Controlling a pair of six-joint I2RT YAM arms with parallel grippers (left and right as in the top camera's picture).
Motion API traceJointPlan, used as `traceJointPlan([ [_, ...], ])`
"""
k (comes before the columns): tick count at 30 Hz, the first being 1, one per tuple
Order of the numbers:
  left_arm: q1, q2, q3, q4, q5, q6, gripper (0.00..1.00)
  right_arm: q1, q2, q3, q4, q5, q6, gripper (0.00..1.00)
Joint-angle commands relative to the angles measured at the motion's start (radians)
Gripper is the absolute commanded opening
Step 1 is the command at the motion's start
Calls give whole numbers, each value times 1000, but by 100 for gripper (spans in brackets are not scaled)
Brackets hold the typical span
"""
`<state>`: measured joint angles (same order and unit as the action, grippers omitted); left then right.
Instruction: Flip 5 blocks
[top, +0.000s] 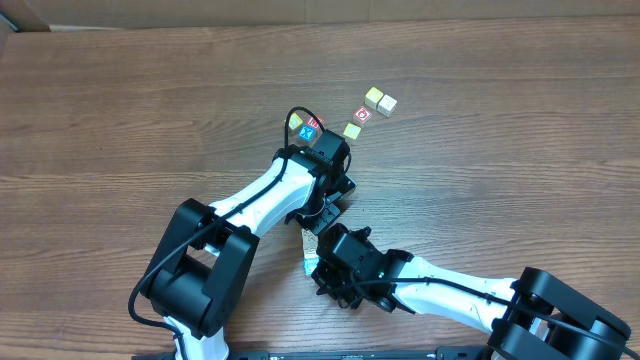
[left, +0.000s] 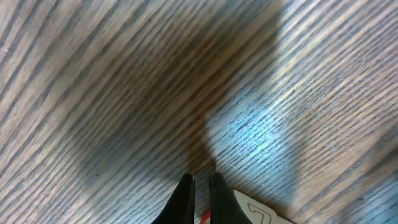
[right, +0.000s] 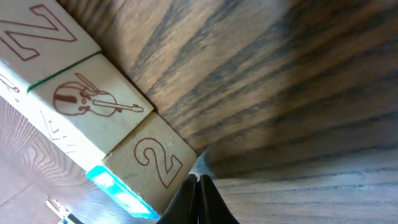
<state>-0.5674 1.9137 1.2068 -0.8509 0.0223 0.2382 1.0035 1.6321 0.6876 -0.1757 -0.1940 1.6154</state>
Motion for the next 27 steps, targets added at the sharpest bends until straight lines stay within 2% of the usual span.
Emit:
traceJointPlan([
  [1,-12,11,6,-4,20,-18,4,6,7,13,7,24,13,4],
  [15,-43,11,6,7,18,-18,4,6,7,13,6,24,13,4],
  [27,-14,11,7,43,-114,-100,4,6,7,13,-29,30,13,4],
])
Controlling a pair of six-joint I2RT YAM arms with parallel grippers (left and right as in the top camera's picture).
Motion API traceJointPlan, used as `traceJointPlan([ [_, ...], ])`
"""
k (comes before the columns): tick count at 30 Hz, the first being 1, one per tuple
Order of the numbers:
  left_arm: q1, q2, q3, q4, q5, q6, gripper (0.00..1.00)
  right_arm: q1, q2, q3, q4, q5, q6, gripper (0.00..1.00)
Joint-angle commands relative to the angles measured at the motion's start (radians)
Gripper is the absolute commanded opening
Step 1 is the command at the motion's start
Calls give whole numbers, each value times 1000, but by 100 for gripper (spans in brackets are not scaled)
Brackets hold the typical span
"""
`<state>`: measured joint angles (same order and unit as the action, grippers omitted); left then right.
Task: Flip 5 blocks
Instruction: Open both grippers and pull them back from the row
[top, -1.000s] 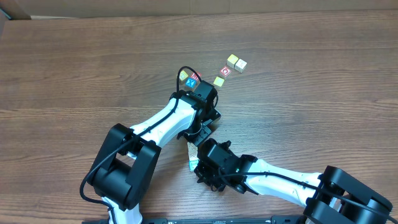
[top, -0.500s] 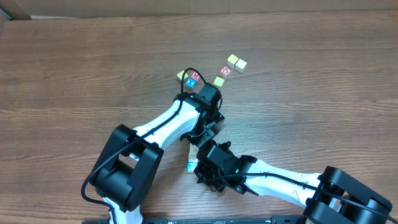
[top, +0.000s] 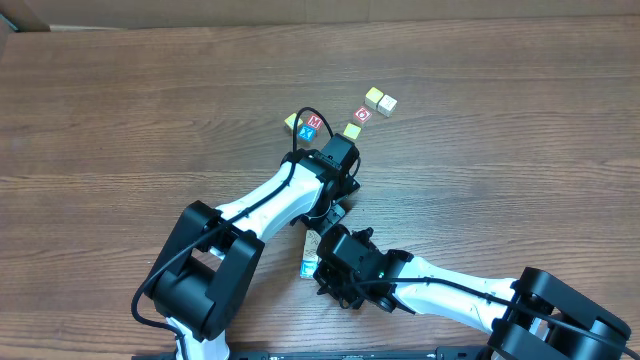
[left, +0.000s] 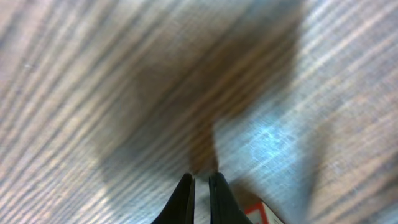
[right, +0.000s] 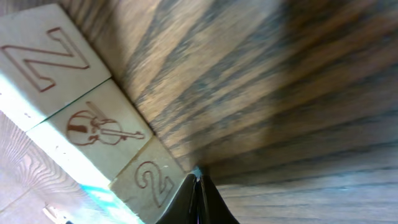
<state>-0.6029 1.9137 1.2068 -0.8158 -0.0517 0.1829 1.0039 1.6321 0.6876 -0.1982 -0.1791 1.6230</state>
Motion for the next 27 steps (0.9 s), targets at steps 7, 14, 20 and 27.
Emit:
traceJointPlan([
  [7,127,11,7,27,-34,-158,4,-24,7,13,-143,57,53,4],
  [14,318,7,8,4,-18,-337,4,-161,2,13,-283,56,-19,4],
  [20,478,-32,8,-53,92,-344,4,-362,-39,20,-386,59,-378,4],
  [27,551,-267,8,-76,202,-344,4,-591,-93,142,-620,110,-773,4],
])
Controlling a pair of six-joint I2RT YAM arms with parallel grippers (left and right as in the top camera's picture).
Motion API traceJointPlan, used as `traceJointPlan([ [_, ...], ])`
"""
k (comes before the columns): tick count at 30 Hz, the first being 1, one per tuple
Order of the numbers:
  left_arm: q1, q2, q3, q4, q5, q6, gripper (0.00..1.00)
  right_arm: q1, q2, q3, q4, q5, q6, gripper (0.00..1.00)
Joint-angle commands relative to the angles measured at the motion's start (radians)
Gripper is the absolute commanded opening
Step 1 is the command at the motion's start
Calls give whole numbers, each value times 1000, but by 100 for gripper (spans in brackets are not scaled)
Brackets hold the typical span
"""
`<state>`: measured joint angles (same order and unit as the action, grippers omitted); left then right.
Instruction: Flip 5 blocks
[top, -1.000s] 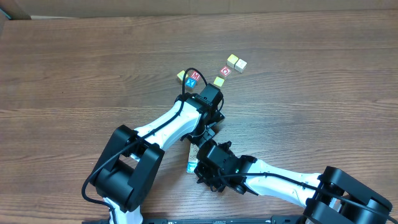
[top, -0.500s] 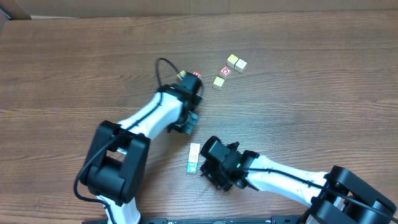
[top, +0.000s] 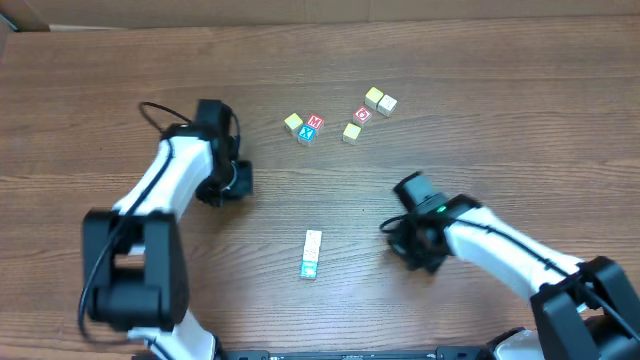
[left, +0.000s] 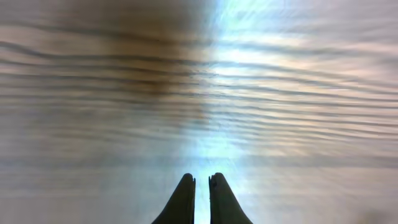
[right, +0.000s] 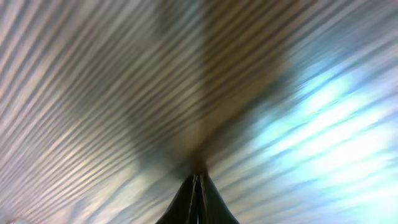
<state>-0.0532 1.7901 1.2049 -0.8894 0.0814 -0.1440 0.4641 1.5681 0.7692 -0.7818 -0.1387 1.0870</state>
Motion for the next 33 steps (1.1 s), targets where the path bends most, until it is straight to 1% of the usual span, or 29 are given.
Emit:
traceJointPlan([
  [1,0,-200,10,-8,63,-17,4,-71,-38,91,-79,83,-287,4],
  [4,-13,-375,10,-26,27,-23,4,-95,-67,186,-195,137,-380,4],
  [8,-29,-616,10,-89,-33,-75,4,-90,-114,324,-328,191,-443,4],
  [13,-42,-896,10,-195,-42,-73,4,-86,-200,467,-428,190,-492,7],
  [16,-42,-1041,10,-260,-46,-61,4,-86,-264,519,-473,189,-504,8],
  [18,-42,-1120,10,-307,-64,-53,4,-85,-309,536,-495,176,-542,10],
  [22,-42,-1238,10,-374,-63,-9,4,-85,-416,539,-554,144,-614,11],
  [24,-42,-1281,10,-392,-60,5,4,-85,-474,539,-598,142,-613,11],
  [30,-42,-1317,10,-461,-55,36,5,-86,-665,539,-682,91,-612,12],
  [32,-42,-1317,10,-478,-47,28,8,-86,-737,539,-703,81,-603,15],
  [33,-42,-1317,10,-486,-48,21,13,-86,-768,539,-713,82,-590,21],
])
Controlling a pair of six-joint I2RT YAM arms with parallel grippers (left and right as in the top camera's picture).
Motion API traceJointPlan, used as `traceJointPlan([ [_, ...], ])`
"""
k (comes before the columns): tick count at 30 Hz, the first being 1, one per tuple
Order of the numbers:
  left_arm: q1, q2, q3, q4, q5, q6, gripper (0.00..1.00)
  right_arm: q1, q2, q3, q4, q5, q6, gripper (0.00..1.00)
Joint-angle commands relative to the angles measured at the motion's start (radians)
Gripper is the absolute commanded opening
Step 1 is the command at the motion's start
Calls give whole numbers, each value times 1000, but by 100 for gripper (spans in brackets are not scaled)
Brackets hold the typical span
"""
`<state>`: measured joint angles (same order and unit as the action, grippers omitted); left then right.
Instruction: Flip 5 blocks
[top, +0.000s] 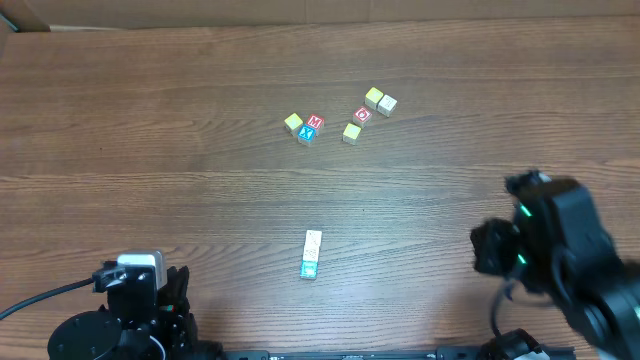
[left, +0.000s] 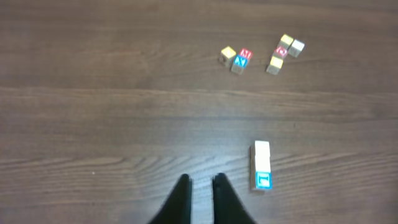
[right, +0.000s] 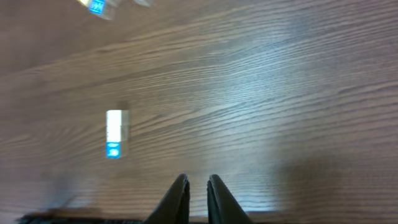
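Several small blocks lie scattered at the far middle of the table: a yellow block (top: 293, 122), a red M block (top: 314, 121), a blue block (top: 306, 132), another yellow one (top: 351, 131) and a red block (top: 363, 114). A row of three joined blocks (top: 312, 254) with a blue end lies nearer, also seen as the row (left: 262, 165) and the row (right: 114, 132). My left gripper (left: 199, 186) hangs high over the near table, shut and empty. My right gripper (right: 194, 185) is high too, its jaws a narrow gap apart, holding nothing.
Two more pale blocks (top: 380, 100) sit at the far right of the scatter. My left arm (top: 135, 310) is folded at the near left edge, my right arm (top: 545, 245) at the near right. Bare wood table (top: 150, 150) lies all around.
Both arms have pulled back from mid-table to the near edge and now sit high above the wood. The right jaws, closed before, show a narrow gap. No block has moved.
First both grippers were low at the table's middle, the right beside the three-block row, the left by the red and blue blocks. The left then stood slightly further right. Later the arms were spread apart, and now both are withdrawn.
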<state>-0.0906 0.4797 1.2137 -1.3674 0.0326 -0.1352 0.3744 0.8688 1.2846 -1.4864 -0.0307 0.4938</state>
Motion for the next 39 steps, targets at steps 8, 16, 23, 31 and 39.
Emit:
traceJointPlan([
  [8,-4,-7,1,-15,-11,-37,100,4,-216,24,-27,-23,23,100],
  [16,-4,-7,1,-21,-14,-37,100,4,-215,24,-27,-23,33,100],
  [23,-4,-7,1,-21,0,-50,100,4,-215,24,-27,-23,33,100],
  [31,-4,-7,1,-21,16,-56,100,4,-215,24,-27,-23,33,100],
  [39,-4,-7,1,-21,16,-56,100,4,-215,24,-27,-23,33,100],
])
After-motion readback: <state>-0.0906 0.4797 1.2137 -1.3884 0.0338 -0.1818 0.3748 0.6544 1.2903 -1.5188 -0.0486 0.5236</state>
